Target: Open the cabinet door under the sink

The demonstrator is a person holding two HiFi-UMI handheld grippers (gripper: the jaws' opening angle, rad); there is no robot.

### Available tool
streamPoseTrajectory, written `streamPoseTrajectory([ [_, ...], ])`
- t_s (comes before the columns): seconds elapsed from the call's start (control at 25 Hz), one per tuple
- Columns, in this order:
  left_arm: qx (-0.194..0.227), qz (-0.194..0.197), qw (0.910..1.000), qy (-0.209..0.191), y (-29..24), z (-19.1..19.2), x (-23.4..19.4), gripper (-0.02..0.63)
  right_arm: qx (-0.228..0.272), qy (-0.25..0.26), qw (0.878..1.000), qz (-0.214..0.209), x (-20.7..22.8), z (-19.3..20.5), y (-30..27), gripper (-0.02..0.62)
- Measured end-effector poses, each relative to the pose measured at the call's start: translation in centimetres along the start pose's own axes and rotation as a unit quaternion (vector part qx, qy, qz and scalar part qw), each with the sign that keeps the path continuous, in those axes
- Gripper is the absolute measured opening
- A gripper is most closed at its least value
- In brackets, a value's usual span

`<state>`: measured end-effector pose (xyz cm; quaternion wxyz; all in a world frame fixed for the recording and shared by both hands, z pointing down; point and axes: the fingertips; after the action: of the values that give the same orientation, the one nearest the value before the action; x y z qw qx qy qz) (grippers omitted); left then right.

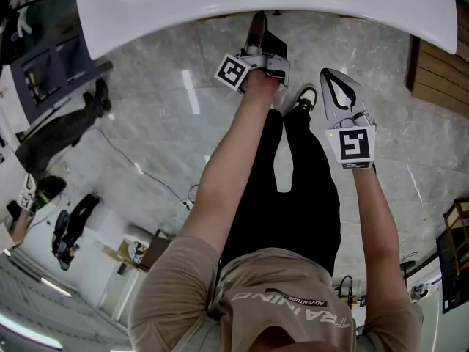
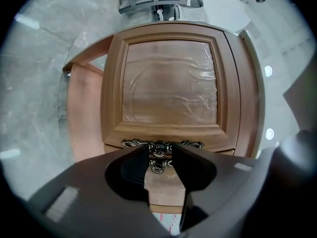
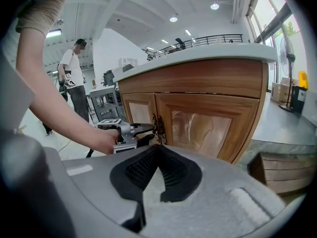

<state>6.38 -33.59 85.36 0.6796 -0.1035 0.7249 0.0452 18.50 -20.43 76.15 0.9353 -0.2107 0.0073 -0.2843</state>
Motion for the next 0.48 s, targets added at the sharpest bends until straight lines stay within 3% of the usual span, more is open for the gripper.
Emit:
streamPoseTrajectory([
  [0.2,-0.002,0.000,1.0000,-0.008,-0.8,0.3,-0.2,0.104,-0.002,-0.003,1.000,0.007,1.5,0.0,-0.1,0.002],
  [0.48,0.024,0.022,0.9993,0.016,-0.7,0.0,-0.3,0.103,-0.005,-0.006,1.000,0.010,2.2,0.1,-0.3,0.002],
])
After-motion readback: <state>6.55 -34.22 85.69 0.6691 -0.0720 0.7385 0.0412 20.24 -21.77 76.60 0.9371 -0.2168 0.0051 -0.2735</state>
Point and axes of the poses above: the fingertips, and each gripper's own axes: y backward along the fingers, x to its right, z out of its underside, and after that the axes turned 9 degrees about x, right-handed
